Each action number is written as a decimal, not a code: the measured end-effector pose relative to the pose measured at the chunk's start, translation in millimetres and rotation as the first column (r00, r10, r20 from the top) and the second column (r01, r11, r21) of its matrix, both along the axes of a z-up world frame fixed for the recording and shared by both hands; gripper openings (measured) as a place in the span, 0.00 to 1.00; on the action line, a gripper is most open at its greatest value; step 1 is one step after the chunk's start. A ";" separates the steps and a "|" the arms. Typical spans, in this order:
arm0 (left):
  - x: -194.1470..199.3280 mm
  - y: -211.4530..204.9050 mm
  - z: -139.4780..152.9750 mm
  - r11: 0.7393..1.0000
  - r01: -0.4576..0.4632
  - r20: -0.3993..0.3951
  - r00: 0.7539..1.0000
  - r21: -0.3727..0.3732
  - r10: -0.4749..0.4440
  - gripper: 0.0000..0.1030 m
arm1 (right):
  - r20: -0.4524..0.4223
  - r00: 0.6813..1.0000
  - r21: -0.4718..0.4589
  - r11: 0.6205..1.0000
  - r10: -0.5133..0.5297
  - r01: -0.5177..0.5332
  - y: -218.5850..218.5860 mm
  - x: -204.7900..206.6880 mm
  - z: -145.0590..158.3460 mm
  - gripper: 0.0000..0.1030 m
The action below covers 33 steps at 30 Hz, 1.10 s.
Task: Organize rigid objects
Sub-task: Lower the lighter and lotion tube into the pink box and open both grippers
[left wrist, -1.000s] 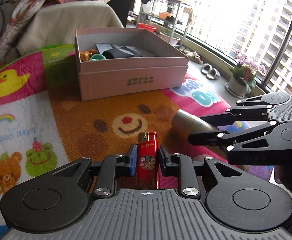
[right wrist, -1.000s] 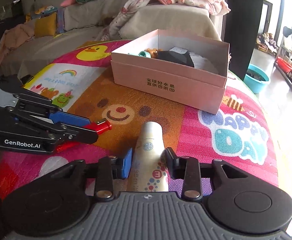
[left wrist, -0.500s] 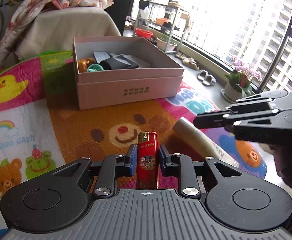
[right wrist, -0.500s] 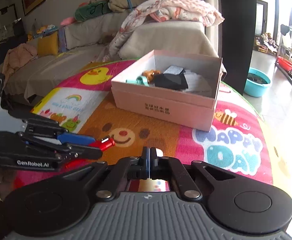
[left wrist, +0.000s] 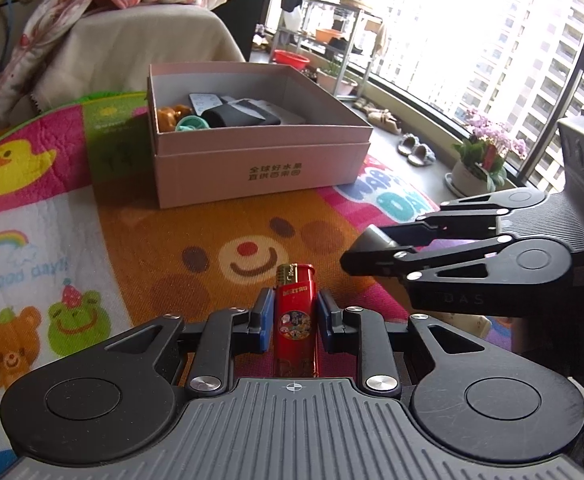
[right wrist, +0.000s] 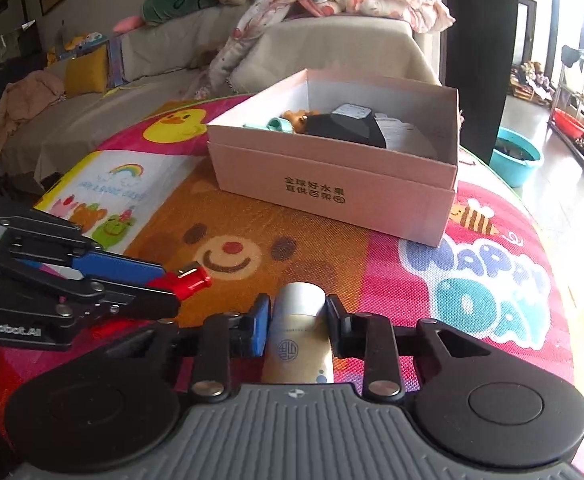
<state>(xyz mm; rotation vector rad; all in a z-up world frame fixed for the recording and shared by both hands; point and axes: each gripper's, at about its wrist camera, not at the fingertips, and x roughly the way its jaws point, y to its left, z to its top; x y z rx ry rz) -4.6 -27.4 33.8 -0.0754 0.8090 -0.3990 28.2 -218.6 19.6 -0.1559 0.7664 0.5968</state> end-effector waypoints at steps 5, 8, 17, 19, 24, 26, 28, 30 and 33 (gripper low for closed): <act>-1.2 -0.2 1.4 1.000 0.007 0.008 1.000 -0.002 -0.007 0.26 | 0.043 0.999 0.007 1.000 0.004 -0.005 -4.4 -11.1 20.5 0.28; -1.9 2.9 7.5 1.000 0.002 0.024 1.000 -0.019 -0.001 0.26 | 0.070 0.998 0.020 1.000 -0.009 0.008 -5.3 -12.6 36.3 0.28; 26.6 21.1 82.9 0.997 -0.044 0.214 0.975 -0.058 0.055 0.26 | 0.269 0.963 0.084 0.996 -0.029 0.007 -9.9 -16.8 105.7 0.27; 40.9 24.7 109.1 0.996 -0.057 0.285 0.956 -0.068 0.075 0.26 | 0.319 0.946 0.114 0.993 -0.059 0.024 -13.5 -10.3 127.1 0.27; 85.6 21.9 154.1 0.992 -0.103 0.387 0.914 -0.068 0.121 0.26 | 0.396 0.909 0.176 0.983 -0.128 0.062 -17.7 23.6 177.7 0.27; 109.4 20.1 154.9 0.992 -0.093 0.357 0.926 -0.088 0.118 0.26 | 0.388 0.910 0.172 0.982 -0.143 0.081 -14.0 45.5 186.7 0.27; 136.4 20.4 144.5 0.985 -0.082 0.298 0.946 -0.149 0.124 0.26 | 0.320 0.938 0.161 0.984 -0.131 0.082 -8.0 73.8 185.9 0.28; 168.8 18.0 119.3 0.982 -0.087 0.216 0.969 -0.168 0.123 0.26 | 0.240 0.960 0.162 0.981 -0.145 0.107 -3.2 103.8 175.8 0.29; 203.1 12.9 78.2 0.987 -0.127 0.123 0.983 -0.097 0.138 0.27 | 0.202 0.959 0.109 0.978 -0.198 0.179 5.9 140.6 142.6 0.60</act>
